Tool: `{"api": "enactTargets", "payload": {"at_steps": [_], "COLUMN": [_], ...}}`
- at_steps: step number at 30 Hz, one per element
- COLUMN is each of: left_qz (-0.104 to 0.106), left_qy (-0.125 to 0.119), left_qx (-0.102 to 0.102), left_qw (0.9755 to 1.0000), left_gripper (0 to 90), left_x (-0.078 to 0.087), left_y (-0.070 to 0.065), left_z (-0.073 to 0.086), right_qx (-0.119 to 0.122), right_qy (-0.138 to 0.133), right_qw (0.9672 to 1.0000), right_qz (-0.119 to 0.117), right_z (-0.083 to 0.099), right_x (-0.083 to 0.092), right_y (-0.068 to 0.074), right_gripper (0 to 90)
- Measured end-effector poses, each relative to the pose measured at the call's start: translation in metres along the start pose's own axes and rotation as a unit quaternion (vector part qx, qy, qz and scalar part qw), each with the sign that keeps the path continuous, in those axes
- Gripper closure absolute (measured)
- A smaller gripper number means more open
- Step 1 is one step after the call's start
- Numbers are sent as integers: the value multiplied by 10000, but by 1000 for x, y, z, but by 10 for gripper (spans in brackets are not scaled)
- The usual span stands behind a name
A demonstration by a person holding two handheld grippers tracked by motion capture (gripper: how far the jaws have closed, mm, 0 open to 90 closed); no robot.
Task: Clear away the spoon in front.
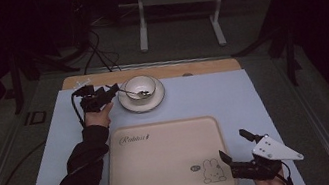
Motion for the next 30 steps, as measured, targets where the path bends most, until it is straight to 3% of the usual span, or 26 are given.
{"api": "enactTargets", "payload": {"at_steps": [3, 10, 19, 24, 30], "left_qz": [-104, -200, -172, -136, -103], "left_qy": [-88, -358, -389, -489, -573], "left_qx": [241, 472, 902, 989, 916], "left_qw": [9996, 9980, 9950, 9938, 9941], "left_gripper": [407, 553, 732, 806, 872], "left_x": [-3, -9, -16, -14, -11], "left_y": [3, 0, 0, -2, -7], "left_z": [2, 5, 8, 9, 7], "right_qx": [-1, -45, -44, -35, -9], "right_qy": [1, 31, 29, 29, 36], "right_qw": [10000, 10000, 10000, 10000, 10000], "right_qz": [-7, -39, -39, -35, -42], "right_z": [0, 1, 1, 1, 1], "right_x": [0, -1, 0, 0, 0], "right_y": [0, -1, -1, 0, 0], "right_gripper": [103, 103, 103, 103, 104]}}
Point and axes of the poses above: each handheld gripper's, and its own axes: x roughly backward along the jaws, z roughly out of its underside, y roughly to its left, the point moved 1 cm from there along -x, roughly forward along the jaws, and after that the axes turned 1 degree about y, right-handed, at the moved point
